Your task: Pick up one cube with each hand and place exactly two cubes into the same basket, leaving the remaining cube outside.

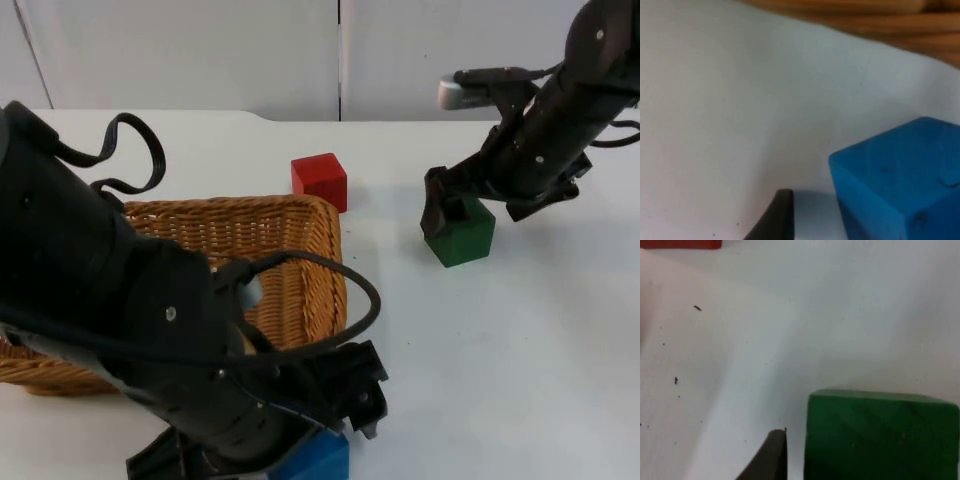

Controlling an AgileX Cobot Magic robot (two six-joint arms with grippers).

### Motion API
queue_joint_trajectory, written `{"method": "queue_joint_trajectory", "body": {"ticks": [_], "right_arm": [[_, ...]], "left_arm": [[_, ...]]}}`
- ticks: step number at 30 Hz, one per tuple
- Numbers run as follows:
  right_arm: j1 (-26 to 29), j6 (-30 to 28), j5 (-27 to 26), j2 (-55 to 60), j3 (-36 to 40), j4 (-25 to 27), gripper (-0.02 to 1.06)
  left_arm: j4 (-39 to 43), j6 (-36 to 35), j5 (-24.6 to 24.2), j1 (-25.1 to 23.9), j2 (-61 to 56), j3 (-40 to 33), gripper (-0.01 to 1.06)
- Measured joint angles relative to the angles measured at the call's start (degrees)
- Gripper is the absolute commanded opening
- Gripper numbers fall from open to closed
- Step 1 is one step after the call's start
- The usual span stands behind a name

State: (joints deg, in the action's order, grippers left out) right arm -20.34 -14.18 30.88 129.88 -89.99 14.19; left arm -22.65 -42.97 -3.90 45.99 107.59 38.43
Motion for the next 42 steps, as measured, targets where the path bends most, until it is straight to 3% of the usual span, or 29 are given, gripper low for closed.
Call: {"method": "queue_joint_trajectory", "body": {"ticks": [11,13,18,19,22,23,27,28,29,33,34,36,42], "right_arm": [[0.00,-0.59,-0.49,0.80,0.00,0.86,1.03],[0.00,-0.59,-0.49,0.80,0.00,0.86,1.03],[0.00,-0.59,-0.58,0.92,0.00,0.86,1.02],[0.00,-0.59,-0.58,0.92,0.00,0.86,1.02],[0.00,-0.59,-0.58,0.92,0.00,0.86,0.94],[0.00,-0.59,-0.58,0.92,0.00,0.86,0.94],[0.00,-0.59,-0.90,0.92,0.00,0.86,0.67],[0.00,-0.59,-0.90,0.92,0.00,0.86,0.54],[0.00,-0.59,-0.95,0.92,0.00,0.99,0.54],[0.00,-0.59,-1.29,0.92,0.00,1.09,0.19],[0.00,-0.59,-1.42,0.92,0.00,1.09,0.19],[0.00,-0.59,-1.52,0.92,0.00,1.09,0.03],[0.00,-0.59,-1.52,-0.59,0.00,0.98,0.00]], "left_arm": [[0.00,-0.08,0.00,0.00,0.00,0.10,1.02],[0.00,-0.08,0.00,0.00,0.00,0.10,0.97],[0.00,-0.08,0.00,0.00,0.22,0.10,0.68],[0.00,-0.08,0.00,0.00,0.22,0.10,0.68],[-0.09,-0.08,0.00,0.00,0.32,0.10,0.47],[-0.09,-0.08,0.00,0.00,0.32,0.10,0.47],[-0.32,-0.08,0.00,0.00,0.32,0.10,0.15],[-0.32,-0.08,0.00,0.00,0.32,0.10,0.03],[-0.32,-0.08,0.00,0.00,0.32,0.10,0.03],[-0.45,-0.08,-0.13,0.00,0.32,0.10,0.00],[-0.54,-0.08,-0.43,0.00,0.32,0.10,0.00],[-0.54,-0.08,-1.11,0.00,0.32,0.10,0.00],[0.18,-0.08,-4.38,0.00,-1.89,0.10,0.00]]}}
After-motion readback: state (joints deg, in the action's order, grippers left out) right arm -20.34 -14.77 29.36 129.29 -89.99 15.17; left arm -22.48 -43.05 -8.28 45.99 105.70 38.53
